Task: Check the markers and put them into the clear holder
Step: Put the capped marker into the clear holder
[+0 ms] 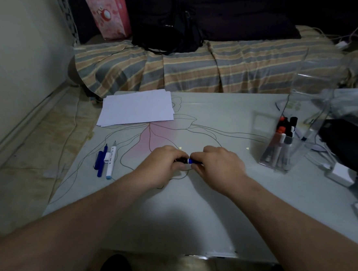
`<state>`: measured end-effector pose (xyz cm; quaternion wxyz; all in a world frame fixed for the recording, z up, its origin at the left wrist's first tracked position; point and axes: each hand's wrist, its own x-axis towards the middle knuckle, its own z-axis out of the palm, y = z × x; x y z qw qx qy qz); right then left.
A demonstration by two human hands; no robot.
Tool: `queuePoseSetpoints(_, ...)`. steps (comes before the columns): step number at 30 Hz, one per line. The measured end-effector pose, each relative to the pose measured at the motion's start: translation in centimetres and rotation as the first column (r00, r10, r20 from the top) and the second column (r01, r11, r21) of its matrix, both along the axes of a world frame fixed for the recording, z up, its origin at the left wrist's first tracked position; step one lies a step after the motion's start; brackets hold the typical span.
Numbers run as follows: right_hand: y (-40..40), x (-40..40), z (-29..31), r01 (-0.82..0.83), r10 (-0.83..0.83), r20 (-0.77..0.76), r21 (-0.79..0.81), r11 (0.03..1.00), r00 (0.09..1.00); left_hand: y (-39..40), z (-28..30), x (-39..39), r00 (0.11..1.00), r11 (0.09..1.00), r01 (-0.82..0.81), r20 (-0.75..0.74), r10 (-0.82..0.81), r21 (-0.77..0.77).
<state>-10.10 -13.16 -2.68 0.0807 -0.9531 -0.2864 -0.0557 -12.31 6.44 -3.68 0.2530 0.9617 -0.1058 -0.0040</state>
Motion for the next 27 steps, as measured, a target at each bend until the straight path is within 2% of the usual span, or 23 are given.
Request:
queuePoseSetpoints(4,-0.1,0.0,0.3,-0.032,0.032,0.033,0.008,0.999,0.999,0.0,0.8,-0.4,0.998,0.986,0.032,0.039,-0.039,0.161)
queuePoseSetpoints(10,-0.1,-0.9,1.3,-0.036,0.033,0.056,0.052,0.998,0.998,-1.0,2.4,-1.0,0.990,0.989,0.074,0.114,-0.089,0.128)
queuePoseSetpoints(13,-0.6,-1.2,1.6,-0.039,0.040,-0.010,0.122,0.992,0.999,-1.4,3.1,-1.3,0.986,0.984,0.106,0.112,-0.122,0.143)
queuePoseSetpoints(16,-1.9,-0.7,2.1,-0.100,0.129,-0.129,0.210,0.973,0.983,-2.5,4.0,-1.4,0.988,0.988,0.099,0.103,-0.112,0.121)
queuePoseSetpoints(17,-2.4,-0.4,2.5,-0.118,0.150,-0.144,0.207,0.971,0.978,-3.0,4.4,-1.4,0.991,0.995,0.080,0.103,-0.086,0.060)
queuePoseSetpoints(19,-3.9,0.2,3.7,-0.155,0.180,-0.103,0.218,0.964,0.978,-4.4,5.4,-1.3,0.996,0.985,0.010,0.086,0.005,-0.172)
queuePoseSetpoints(22,-6.6,0.9,5.9,-0.164,0.150,0.068,0.335,0.928,0.986,-7.1,6.8,-0.7,0.995,0.860,-0.037,0.059,0.078,-0.509)
queuePoseSetpoints(25,-9.7,1.4,8.5,-0.031,-0.073,0.207,0.460,0.887,0.976,-10.2,7.6,0.0,0.999,0.710,0.015,0.031,0.011,-0.704)
queuePoseSetpoints(27,-12.5,2.3,9.6,0.088,-0.272,0.210,0.617,0.782,0.939,-11.9,7.6,0.1,0.999,0.707,0.039,0.028,-0.027,-0.706)
